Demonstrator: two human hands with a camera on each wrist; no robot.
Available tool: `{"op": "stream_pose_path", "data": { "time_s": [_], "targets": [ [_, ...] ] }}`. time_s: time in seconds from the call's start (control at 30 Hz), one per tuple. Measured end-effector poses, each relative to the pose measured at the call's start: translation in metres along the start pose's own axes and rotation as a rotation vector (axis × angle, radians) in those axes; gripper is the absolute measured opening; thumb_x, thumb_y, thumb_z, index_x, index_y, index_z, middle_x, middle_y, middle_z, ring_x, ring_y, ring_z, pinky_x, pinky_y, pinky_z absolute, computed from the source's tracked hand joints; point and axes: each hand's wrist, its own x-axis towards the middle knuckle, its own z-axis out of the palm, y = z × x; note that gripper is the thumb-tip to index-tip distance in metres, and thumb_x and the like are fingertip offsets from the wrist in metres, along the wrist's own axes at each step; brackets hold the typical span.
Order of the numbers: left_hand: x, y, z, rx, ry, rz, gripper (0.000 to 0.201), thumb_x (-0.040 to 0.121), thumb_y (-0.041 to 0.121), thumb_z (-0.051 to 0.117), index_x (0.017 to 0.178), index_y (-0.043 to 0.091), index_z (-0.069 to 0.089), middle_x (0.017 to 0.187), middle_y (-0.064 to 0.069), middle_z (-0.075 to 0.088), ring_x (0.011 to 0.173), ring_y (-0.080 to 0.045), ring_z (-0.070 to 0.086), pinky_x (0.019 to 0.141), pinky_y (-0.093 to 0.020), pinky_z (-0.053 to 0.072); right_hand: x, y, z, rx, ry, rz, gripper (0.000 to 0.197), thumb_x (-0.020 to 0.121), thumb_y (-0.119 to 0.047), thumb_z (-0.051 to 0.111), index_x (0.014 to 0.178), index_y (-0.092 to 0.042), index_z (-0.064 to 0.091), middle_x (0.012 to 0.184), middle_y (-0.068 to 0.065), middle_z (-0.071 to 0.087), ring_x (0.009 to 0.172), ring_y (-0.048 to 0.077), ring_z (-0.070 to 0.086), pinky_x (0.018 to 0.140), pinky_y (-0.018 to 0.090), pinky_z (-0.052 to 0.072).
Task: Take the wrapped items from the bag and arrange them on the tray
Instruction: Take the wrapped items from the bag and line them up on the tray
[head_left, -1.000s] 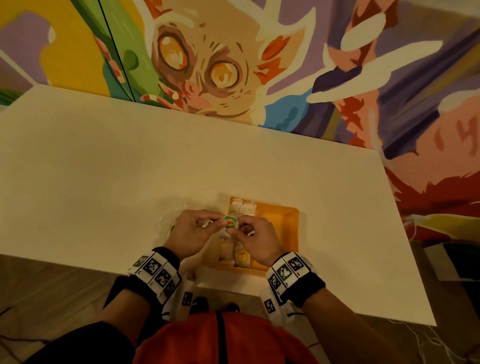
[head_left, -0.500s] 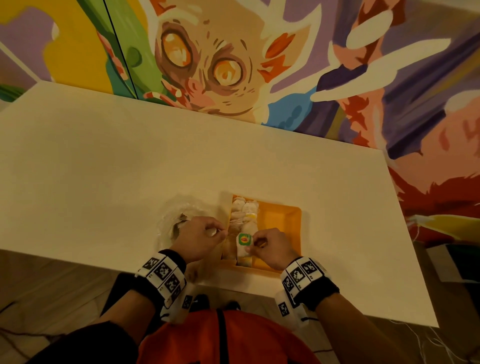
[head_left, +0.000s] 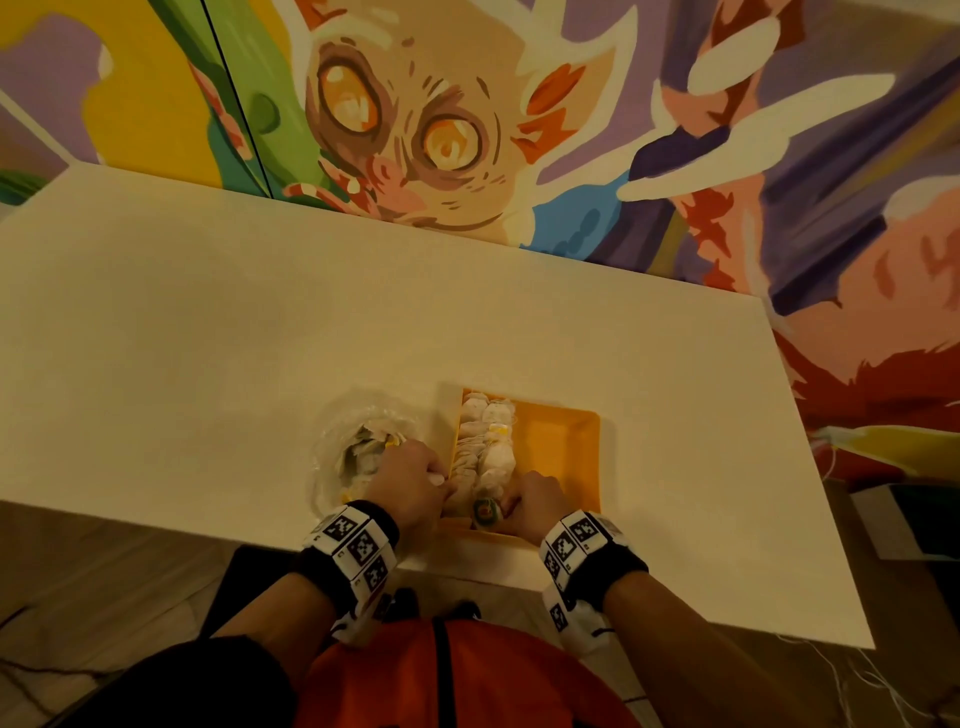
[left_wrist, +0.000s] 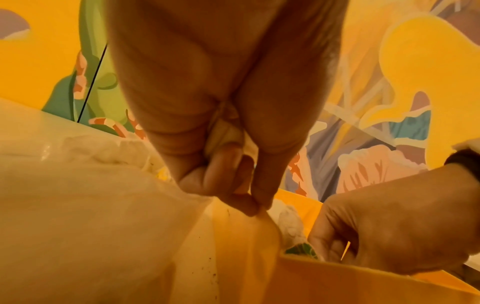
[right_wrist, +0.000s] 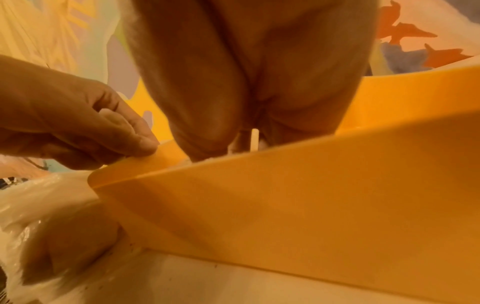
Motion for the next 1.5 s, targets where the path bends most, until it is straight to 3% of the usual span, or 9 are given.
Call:
{"op": "stream_pose_path", "data": {
  "time_s": [0.13, 0.2, 0.33, 0.53, 0.93, 1.07, 1.17, 1.37, 1.5],
  "targets": [
    [0.0, 0.0, 0.001, -0.012, -0.002, -0.003, 0.016, 0.084, 0.026, 0.074, 0.089, 0.01, 0.075, 0.096, -0.005, 0.071, 0.078, -0.009, 0.055, 0.068, -0.02, 0.041, 0.002, -0.004, 0.003, 0.005, 0.022, 0.045, 0.041, 0.069, -0.038, 0.085, 0.058, -0.023, 0.048, 0.061, -0.01, 0.05, 0.065, 0.01, 0.054, 0.047, 0.014, 0.031],
    [0.0, 0.0, 0.001, -0.009, -0.001, -0.009, 0.016, 0.083, 0.027, 0.074, 0.089, 0.012, 0.075, 0.098, -0.004, 0.071, 0.082, -0.01, 0.057, 0.069, -0.02, 0.041, 0.003, -0.004, 0.001, 0.016, 0.021, 0.055, 0.034, 0.068, -0.04, 0.085, 0.074, -0.021, 0.058, 0.075, -0.006, 0.062, 0.081, 0.014, 0.061, 0.054, 0.015, 0.038],
    [0.0, 0.0, 0.001, -0.012, -0.005, -0.022, 0.017, 0.083, 0.027, 0.075, 0.091, 0.013, 0.075, 0.1, -0.004, 0.071, 0.091, -0.014, 0.063, 0.07, -0.019, 0.042, 0.003, -0.003, 0.004, 0.006, 0.055, 0.062, 0.06, 0.065, -0.047, 0.084, 0.111, -0.016, 0.063, 0.111, 0.003, 0.068, 0.102, 0.019, 0.065, 0.069, 0.019, 0.042],
    [-0.001, 0.002, -0.001, -0.026, -0.007, -0.02, 0.016, 0.083, 0.025, 0.075, 0.089, 0.011, 0.076, 0.096, -0.005, 0.072, 0.087, -0.013, 0.062, 0.07, -0.02, 0.044, 0.005, -0.007, 0.011, 0.098, 0.124, 0.069, 0.046, 0.064, -0.038, 0.083, 0.104, -0.022, 0.067, 0.099, -0.003, 0.071, 0.089, 0.013, 0.067, 0.068, 0.02, 0.049],
    [-0.001, 0.002, -0.002, -0.005, -0.014, -0.018, 0.015, 0.083, 0.027, 0.074, 0.089, 0.014, 0.074, 0.099, -0.001, 0.069, 0.094, -0.015, 0.062, 0.071, -0.019, 0.039, 0.005, 0.006, 0.01, 0.35, 0.13, 0.07, 0.047, 0.069, -0.023, 0.086, 0.104, -0.02, 0.056, 0.089, -0.006, 0.068, 0.07, 0.0, 0.059, 0.05, 0.005, 0.04],
    [0.0, 0.003, -0.001, -0.004, -0.014, -0.031, 0.016, 0.082, 0.029, 0.075, 0.089, 0.014, 0.074, 0.099, -0.003, 0.07, 0.095, -0.016, 0.063, 0.072, -0.021, 0.042, 0.009, 0.005, 0.012, 0.435, 0.171, 0.129, 0.054, 0.072, -0.032, 0.083, 0.117, -0.02, 0.055, 0.099, -0.001, 0.068, 0.088, 0.016, 0.066, 0.074, 0.028, 0.055],
    [0.001, 0.004, -0.001, 0.001, -0.004, -0.033, 0.018, 0.082, 0.029, 0.076, 0.092, 0.014, 0.074, 0.102, -0.003, 0.069, 0.097, -0.016, 0.061, 0.073, -0.021, 0.041, 0.007, -0.001, 0.012, 0.368, 0.179, 0.088, 0.042, 0.081, -0.033, 0.076, 0.117, -0.017, 0.062, 0.108, -0.002, 0.068, 0.093, 0.012, 0.061, 0.066, 0.016, 0.042],
    [0.0, 0.003, -0.001, -0.009, -0.001, -0.036, 0.017, 0.081, 0.028, 0.076, 0.091, 0.014, 0.074, 0.101, -0.002, 0.067, 0.092, -0.012, 0.058, 0.072, -0.021, 0.041, 0.005, -0.009, 0.013, 0.425, 0.19, 0.093, 0.035, 0.084, -0.038, 0.071, 0.112, -0.018, 0.065, 0.105, -0.002, 0.068, 0.094, 0.013, 0.062, 0.059, 0.014, 0.038],
    [-0.001, 0.004, -0.001, -0.018, 0.006, -0.029, 0.015, 0.082, 0.025, 0.075, 0.09, 0.012, 0.075, 0.097, -0.003, 0.068, 0.083, -0.009, 0.052, 0.07, -0.02, 0.041, 0.001, -0.015, 0.004, 0.477, 0.22, 0.089, 0.043, 0.089, -0.046, 0.063, 0.123, -0.021, 0.058, 0.11, -0.007, 0.06, 0.107, 0.016, 0.058, 0.076, 0.02, 0.038]
  ]
}}
